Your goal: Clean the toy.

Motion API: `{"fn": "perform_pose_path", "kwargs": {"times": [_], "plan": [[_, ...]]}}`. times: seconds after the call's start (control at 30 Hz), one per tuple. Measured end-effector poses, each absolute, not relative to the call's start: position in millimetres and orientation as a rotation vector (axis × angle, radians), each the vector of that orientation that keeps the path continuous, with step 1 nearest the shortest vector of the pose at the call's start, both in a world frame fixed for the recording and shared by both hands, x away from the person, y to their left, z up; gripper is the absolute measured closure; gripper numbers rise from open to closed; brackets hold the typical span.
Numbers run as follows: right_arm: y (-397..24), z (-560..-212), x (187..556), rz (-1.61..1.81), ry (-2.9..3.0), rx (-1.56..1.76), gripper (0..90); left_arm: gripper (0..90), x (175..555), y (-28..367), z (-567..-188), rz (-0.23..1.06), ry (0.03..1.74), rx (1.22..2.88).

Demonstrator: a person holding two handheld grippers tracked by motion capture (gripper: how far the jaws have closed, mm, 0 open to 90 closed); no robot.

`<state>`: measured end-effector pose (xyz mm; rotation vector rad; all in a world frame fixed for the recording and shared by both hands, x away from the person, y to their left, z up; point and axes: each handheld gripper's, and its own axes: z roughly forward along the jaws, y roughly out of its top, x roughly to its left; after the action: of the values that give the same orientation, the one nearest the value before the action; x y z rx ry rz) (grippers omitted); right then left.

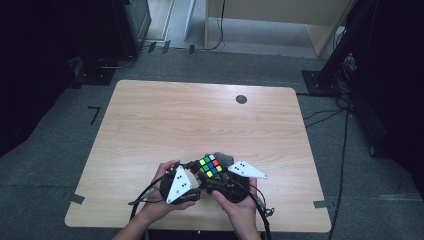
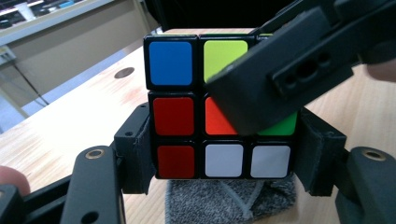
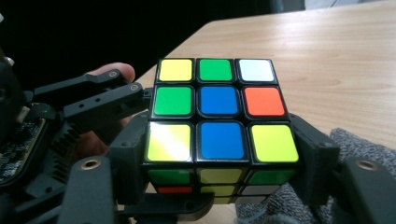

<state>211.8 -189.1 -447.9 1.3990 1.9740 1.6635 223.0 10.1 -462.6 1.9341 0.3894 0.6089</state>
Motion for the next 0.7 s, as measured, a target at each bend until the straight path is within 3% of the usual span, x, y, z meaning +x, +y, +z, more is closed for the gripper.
{"fn": "perform_pose_path", "kwargs": {"times": [0.7], "plan": [[-218, -471, 230, 2.226, 1.844, 1.911, 34.4, 31.6, 220, 14, -462, 0.619, 0.320, 1.880]]}}
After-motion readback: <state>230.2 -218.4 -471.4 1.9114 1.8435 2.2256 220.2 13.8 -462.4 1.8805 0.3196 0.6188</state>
